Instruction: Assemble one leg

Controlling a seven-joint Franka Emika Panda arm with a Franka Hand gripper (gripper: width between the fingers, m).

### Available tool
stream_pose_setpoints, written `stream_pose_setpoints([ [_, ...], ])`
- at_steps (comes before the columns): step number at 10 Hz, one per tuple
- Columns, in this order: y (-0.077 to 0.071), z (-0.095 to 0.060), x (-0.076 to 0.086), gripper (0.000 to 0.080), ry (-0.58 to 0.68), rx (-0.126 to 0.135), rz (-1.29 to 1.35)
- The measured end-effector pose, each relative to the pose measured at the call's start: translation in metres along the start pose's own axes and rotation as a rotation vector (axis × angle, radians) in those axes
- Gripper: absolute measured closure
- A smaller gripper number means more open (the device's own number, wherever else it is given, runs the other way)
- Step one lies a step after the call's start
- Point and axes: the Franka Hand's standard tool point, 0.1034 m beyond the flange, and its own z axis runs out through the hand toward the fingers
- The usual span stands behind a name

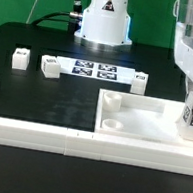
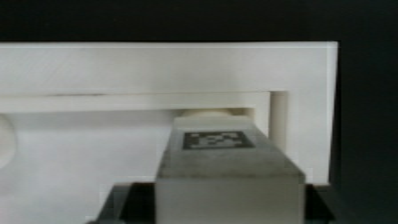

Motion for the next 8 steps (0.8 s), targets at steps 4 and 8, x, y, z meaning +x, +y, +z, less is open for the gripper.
stream_pose_setpoints([
  [4,0.0011,0.0005,-0.0009,0.0183,0.001,-0.006,-0.217],
  [8,0.001,-0.0007,-0.0058,0.0151,0.006,-0.025,-0.759],
])
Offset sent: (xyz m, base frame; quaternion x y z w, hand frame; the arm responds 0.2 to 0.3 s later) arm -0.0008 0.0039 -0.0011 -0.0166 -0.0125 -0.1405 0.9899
